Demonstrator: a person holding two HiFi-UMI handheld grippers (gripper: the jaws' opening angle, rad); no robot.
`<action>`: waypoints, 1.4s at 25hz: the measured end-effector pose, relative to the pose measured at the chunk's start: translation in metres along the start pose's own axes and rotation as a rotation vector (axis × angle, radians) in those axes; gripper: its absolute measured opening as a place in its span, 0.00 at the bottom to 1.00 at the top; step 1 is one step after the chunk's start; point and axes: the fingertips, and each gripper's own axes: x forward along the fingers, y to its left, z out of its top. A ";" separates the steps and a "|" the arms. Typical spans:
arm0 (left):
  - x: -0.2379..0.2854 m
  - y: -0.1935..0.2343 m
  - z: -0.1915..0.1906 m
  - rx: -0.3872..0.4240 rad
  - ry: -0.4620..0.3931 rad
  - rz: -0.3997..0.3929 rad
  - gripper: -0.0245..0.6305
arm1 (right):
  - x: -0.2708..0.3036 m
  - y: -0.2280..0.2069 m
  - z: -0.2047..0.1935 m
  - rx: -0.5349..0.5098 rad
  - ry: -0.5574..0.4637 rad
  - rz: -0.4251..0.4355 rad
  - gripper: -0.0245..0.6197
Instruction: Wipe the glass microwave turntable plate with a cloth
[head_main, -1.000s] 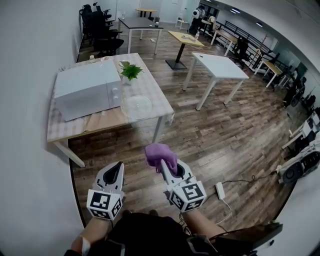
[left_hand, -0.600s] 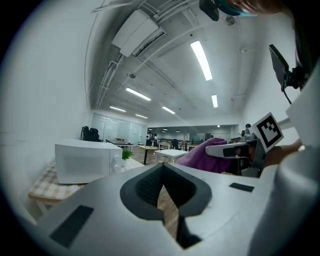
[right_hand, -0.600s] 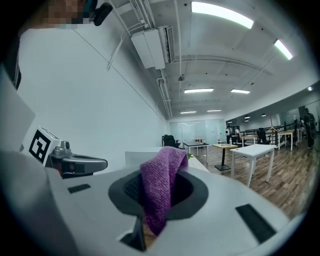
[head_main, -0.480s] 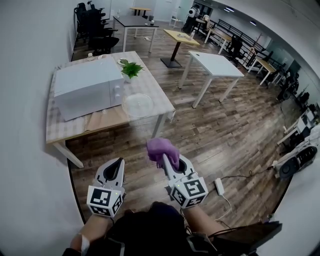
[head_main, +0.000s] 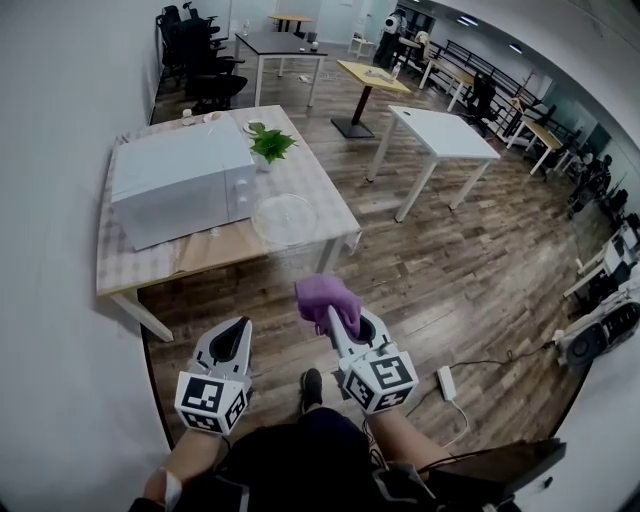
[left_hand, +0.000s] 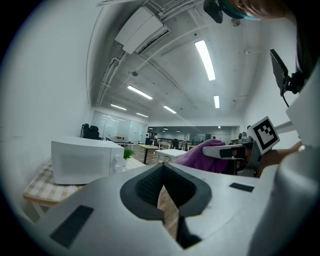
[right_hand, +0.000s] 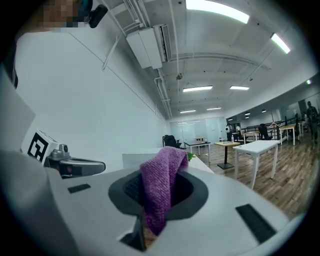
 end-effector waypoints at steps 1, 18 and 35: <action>0.005 0.001 0.002 -0.004 0.001 0.000 0.05 | 0.007 -0.003 0.001 0.003 0.002 0.010 0.13; 0.132 0.025 0.012 0.003 0.052 0.088 0.05 | 0.100 -0.102 0.008 0.031 0.028 0.123 0.13; 0.224 0.019 0.015 0.028 0.093 0.188 0.05 | 0.151 -0.182 0.010 0.066 0.029 0.232 0.13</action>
